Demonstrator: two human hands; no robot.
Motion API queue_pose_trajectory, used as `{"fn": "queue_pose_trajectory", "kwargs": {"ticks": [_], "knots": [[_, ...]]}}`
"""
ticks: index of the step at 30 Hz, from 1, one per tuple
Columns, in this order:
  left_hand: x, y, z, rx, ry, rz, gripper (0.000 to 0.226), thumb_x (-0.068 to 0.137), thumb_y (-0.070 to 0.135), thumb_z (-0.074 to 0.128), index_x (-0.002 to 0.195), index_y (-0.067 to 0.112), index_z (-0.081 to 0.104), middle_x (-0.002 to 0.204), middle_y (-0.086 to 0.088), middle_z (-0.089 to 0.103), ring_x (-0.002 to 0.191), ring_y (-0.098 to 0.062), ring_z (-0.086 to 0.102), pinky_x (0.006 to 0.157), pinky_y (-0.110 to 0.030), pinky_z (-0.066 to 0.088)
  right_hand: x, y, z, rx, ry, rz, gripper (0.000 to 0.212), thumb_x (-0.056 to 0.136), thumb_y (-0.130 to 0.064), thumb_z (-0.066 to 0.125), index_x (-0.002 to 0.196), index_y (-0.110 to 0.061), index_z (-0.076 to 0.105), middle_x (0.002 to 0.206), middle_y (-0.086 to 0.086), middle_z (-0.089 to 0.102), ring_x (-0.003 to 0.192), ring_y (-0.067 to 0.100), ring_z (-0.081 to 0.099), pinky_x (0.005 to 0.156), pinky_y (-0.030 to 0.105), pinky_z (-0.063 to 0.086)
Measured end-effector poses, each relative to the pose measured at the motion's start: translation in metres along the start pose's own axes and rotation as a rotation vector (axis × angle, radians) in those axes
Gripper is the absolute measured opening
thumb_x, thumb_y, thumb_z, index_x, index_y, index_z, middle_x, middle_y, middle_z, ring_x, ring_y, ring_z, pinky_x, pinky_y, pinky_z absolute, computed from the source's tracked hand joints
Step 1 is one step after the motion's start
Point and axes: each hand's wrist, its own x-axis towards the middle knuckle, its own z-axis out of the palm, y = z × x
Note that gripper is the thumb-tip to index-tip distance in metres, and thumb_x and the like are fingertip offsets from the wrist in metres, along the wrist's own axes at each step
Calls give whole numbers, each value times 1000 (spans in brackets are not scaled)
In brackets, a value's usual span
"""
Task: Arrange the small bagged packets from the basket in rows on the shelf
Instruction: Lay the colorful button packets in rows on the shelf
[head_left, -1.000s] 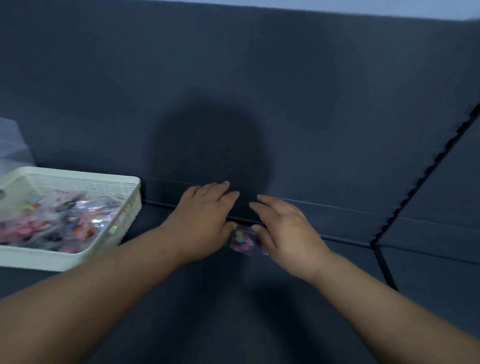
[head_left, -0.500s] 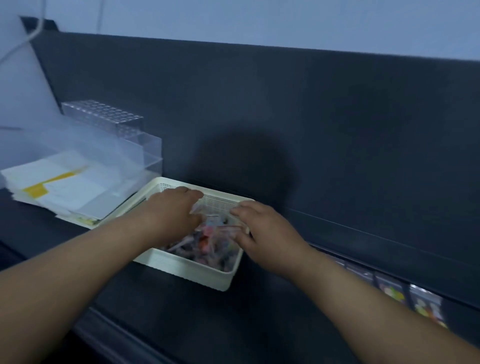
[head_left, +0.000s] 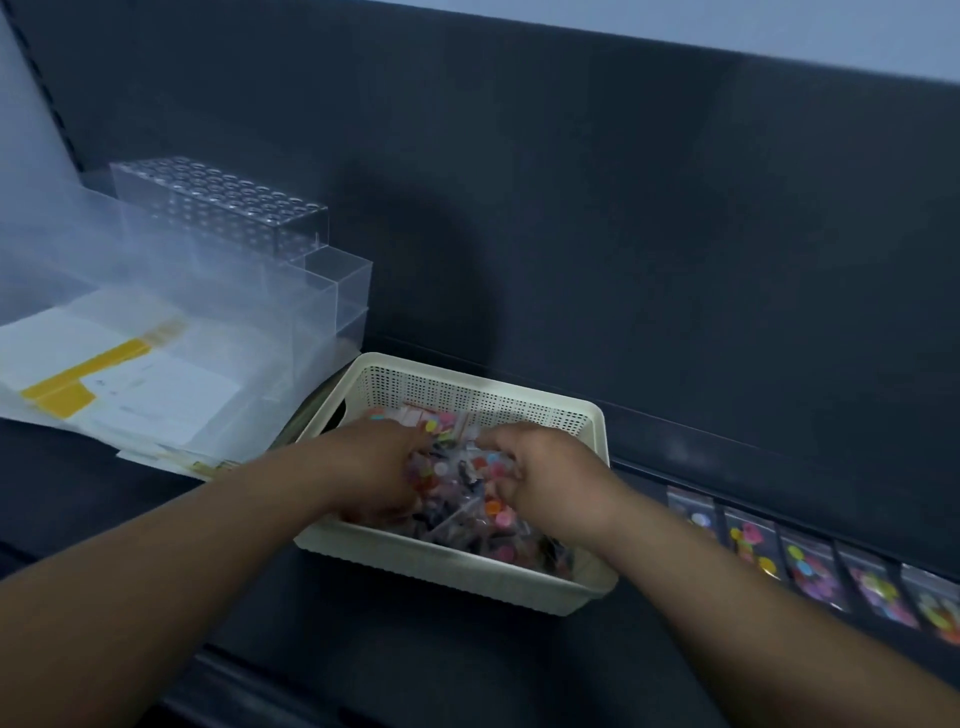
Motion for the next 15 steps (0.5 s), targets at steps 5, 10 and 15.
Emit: {"fn": "queue_pose_trajectory", "kwargs": {"ticks": [5, 10, 15], "knots": [[10, -15, 7, 24, 72, 61, 30, 86, 22, 61, 115, 28, 59, 113, -3, 57, 96, -17, 57, 75, -23, 44, 14, -3, 12, 152, -16, 104, 36, 86, -16, 62, 120, -30, 59, 114, -4, 62, 98, 15, 60, 85, 26, 49], [19, -28, 9, -313, 219, 4, 27, 86, 8, 57, 84, 35, 56, 90, 7, 59, 67, -8, 63, 51, -22, 48, 39, -2, 11, 218, 129, 161, 25, 90, -15, 57, 112, -27, 63, 94, -10, 64, 73, 6, 61, 77, 20, 45], [21, -27, -3, -527, 340, 4, 23, 85, 5, 51, 92, 22, 65, 85, 2, 62, 71, -13, 60, 56, -23, 45, 63, -11, 15, 123, 4, 98, 43, 84, -5, 52, 119, -29, 61, 120, -3, 61, 108, 18, 58, 92, 24, 45]]}}
